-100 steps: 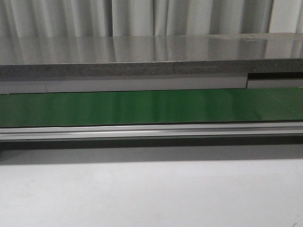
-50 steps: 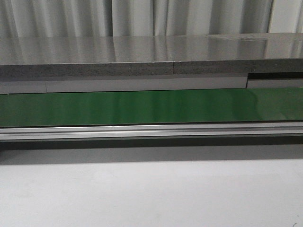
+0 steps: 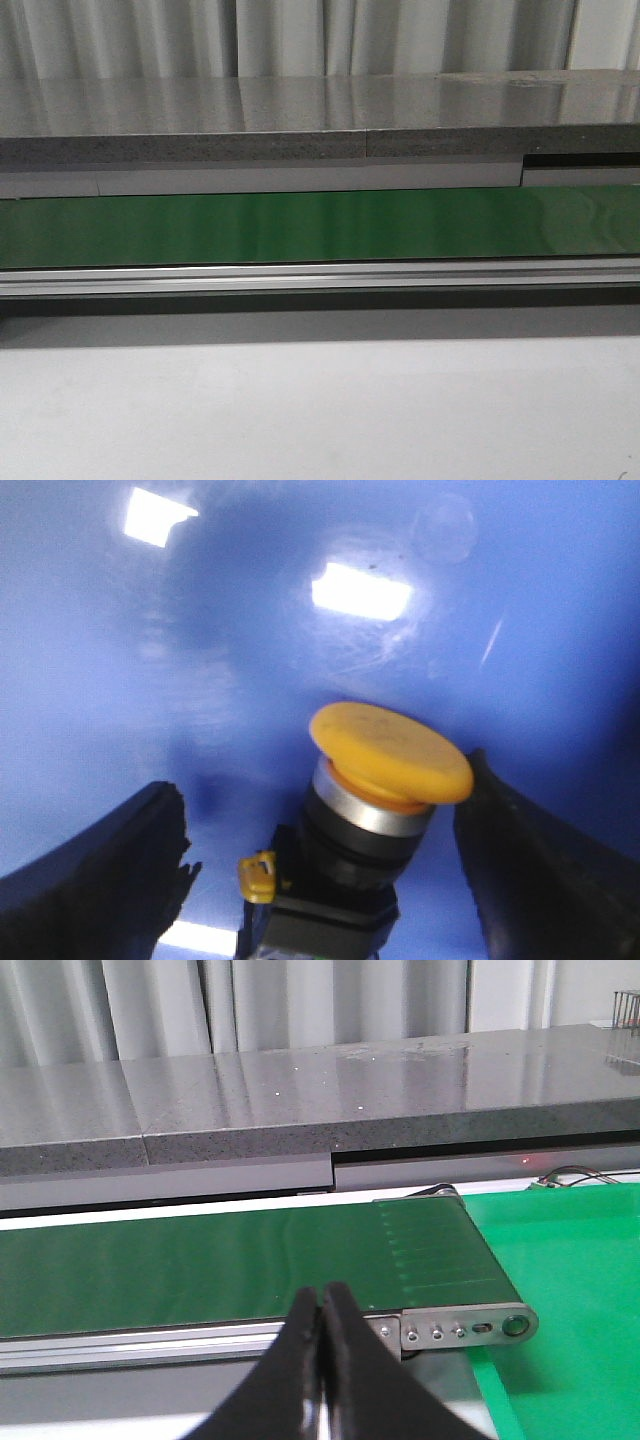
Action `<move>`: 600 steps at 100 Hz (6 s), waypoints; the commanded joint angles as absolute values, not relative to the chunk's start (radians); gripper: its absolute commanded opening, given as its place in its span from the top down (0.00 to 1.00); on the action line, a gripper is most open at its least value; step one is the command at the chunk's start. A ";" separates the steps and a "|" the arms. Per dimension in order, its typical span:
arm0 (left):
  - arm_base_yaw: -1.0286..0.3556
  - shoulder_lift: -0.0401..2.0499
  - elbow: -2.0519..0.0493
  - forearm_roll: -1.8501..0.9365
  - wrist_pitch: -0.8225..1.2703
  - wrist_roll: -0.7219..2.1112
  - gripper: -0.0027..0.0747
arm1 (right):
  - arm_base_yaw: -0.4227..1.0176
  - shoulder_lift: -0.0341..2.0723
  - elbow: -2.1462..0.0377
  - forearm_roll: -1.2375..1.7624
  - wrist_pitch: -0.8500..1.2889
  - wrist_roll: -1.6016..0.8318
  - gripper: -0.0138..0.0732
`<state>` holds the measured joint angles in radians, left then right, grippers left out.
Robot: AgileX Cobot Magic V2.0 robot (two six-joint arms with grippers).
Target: Move button from left to right
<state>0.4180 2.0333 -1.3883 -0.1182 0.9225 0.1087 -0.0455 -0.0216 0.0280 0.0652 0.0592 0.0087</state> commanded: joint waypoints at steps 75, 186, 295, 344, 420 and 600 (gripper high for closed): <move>0.420 1.945 -1.418 -0.095 0.943 0.099 0.89 | -0.049 -0.002 0.010 0.056 -0.015 0.000 0.92; 0.113 1.817 -1.591 -0.093 1.106 0.131 0.89 | -0.049 -0.002 0.010 0.056 -0.015 0.000 0.92; 0.095 1.685 -1.587 -0.192 1.103 0.188 0.18 | -0.049 -0.002 0.010 0.056 -0.014 0.000 0.92; -0.090 1.175 -1.183 -0.196 0.648 0.225 0.18 | -0.049 -0.002 0.010 0.056 -0.014 0.000 0.92; -0.102 0.363 -0.293 -0.234 0.072 0.224 0.19 | -0.049 -0.002 0.010 0.056 -0.014 0.000 0.92; -0.102 0.351 -0.282 -0.234 0.059 0.224 0.99 | -0.049 0.412 -0.545 0.061 0.428 0.000 0.92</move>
<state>-0.0921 0.3446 -0.2533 -0.2219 0.1414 0.2274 -0.0455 0.3191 -0.4336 0.0652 0.3947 0.0087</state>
